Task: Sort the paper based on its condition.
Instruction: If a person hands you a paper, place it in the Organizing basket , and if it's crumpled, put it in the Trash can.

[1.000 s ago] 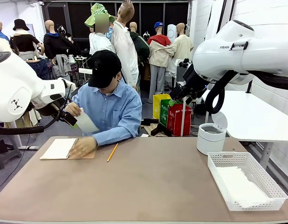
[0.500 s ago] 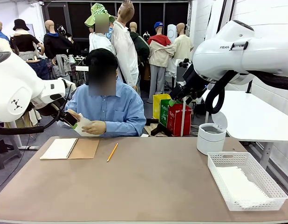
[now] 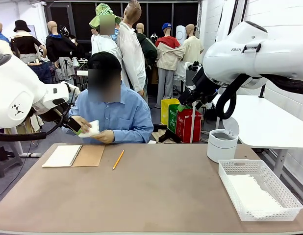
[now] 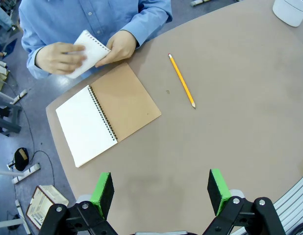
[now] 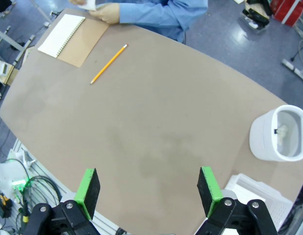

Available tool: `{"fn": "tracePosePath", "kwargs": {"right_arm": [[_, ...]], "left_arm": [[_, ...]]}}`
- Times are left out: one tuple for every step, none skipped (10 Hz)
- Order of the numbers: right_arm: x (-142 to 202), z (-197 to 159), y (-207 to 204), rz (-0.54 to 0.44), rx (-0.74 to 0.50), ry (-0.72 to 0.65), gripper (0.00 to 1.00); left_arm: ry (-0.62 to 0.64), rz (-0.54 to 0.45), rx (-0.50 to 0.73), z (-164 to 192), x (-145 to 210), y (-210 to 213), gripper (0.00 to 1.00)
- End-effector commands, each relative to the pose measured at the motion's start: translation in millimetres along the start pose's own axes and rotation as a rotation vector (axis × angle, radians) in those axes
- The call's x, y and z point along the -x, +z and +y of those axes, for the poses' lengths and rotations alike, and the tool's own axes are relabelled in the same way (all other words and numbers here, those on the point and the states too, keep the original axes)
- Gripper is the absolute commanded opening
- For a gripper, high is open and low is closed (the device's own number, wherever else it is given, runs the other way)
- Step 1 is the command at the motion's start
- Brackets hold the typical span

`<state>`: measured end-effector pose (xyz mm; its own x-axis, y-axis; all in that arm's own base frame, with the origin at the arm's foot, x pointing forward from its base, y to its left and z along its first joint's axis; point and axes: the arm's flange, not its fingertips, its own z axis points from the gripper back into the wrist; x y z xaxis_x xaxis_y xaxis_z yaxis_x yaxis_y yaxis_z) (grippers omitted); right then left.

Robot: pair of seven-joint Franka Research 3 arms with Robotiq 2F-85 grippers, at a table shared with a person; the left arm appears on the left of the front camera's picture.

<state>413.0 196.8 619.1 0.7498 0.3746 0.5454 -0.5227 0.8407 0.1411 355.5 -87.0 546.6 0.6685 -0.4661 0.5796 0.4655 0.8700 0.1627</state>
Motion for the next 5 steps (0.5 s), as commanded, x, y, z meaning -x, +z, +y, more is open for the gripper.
{"fn": "tracePosePath", "kwargs": {"right_arm": [[0.1,0.1,0.5,0.004,0.0,0.001,1.0],[0.1,0.1,0.5,0.004,0.0,0.001,1.0],[0.1,0.1,0.5,0.004,0.0,0.001,1.0],[0.1,0.1,0.5,0.004,0.0,0.001,1.0],[0.1,0.1,0.5,0.004,0.0,0.001,1.0]], "left_arm": [[0.003,-0.001,0.001,1.3,0.1,0.4,1.0],[0.003,-0.001,0.001,1.3,0.1,0.4,1.0],[0.003,-0.001,0.001,1.3,0.1,0.4,1.0],[0.003,-0.001,0.001,1.3,0.1,0.4,1.0],[0.003,-0.001,0.001,1.3,0.1,0.4,1.0]]}}
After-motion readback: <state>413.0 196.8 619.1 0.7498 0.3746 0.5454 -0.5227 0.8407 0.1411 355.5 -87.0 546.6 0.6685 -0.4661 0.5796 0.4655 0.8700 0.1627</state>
